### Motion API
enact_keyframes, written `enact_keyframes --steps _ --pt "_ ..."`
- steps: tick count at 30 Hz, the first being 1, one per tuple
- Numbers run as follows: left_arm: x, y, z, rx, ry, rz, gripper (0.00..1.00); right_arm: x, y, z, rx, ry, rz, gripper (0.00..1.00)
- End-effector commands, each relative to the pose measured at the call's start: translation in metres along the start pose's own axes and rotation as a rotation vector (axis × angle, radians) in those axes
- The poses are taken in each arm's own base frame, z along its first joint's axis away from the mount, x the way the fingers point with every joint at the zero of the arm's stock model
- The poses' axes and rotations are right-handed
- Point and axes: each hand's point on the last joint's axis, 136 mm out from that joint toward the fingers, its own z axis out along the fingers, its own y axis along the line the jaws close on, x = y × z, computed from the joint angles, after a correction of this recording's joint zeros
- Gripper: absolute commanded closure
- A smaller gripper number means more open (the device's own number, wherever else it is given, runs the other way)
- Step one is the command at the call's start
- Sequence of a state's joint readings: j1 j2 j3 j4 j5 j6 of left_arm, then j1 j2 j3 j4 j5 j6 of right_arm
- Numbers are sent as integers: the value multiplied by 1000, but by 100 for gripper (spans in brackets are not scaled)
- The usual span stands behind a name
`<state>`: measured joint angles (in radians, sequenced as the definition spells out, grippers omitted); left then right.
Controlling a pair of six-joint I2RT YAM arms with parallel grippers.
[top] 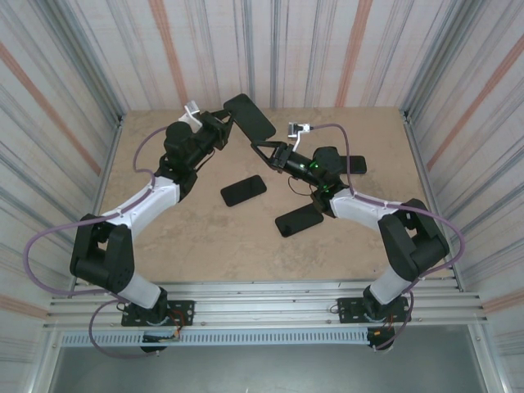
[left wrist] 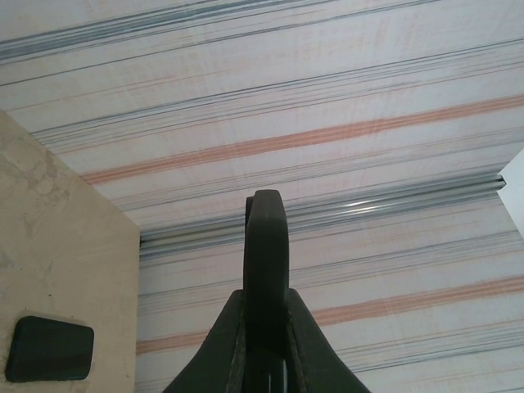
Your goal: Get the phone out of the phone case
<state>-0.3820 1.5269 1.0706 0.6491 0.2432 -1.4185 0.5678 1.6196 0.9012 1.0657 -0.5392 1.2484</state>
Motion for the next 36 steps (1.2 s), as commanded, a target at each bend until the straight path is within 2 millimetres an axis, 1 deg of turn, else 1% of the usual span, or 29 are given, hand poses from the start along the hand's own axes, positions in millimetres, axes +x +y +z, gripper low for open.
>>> enact_keyframes --steps 1,5,7,9,11,15,19,22,24,27,30,32,35,36 --pt "2 -32 -5 89 4 13 100 -8 -5 2 22 -15 -22 87" --pt "7 -38 -8 95 19 -6 100 -9 -16 -2 59 -12 -43 90" --pt "8 -41 -10 90 24 -19 100 -5 -22 -4 99 10 -115 90" --pt "10 -45 -13 94 26 -25 100 1 -33 -8 166 34 -180 91" --pt "13 -50 -15 102 38 -32 100 0 -39 -13 192 39 -215 92" --pt "18 -57 -19 112 56 -48 100 -2 -54 -22 246 45 -232 94" --pt "21 -67 -22 132 74 -55 100 3 -74 -28 313 67 -251 94" --pt "26 -70 -23 135 99 -58 100 0 -84 -34 339 62 -248 94" --pt "27 -71 -24 133 108 -44 100 -2 -81 -35 324 51 -239 93" --pt "27 -70 -24 121 108 17 100 -6 -62 -32 265 44 -241 90" --pt "24 -69 -24 131 117 109 100 -10 -39 -32 208 43 -258 81" --pt "19 -65 -23 130 124 145 100 -12 -26 -35 184 55 -278 75" --pt "13 -59 -22 138 139 206 100 -11 -16 -43 175 90 -317 67" --pt "11 -58 -21 145 147 230 100 -10 -13 -45 163 107 -340 62"
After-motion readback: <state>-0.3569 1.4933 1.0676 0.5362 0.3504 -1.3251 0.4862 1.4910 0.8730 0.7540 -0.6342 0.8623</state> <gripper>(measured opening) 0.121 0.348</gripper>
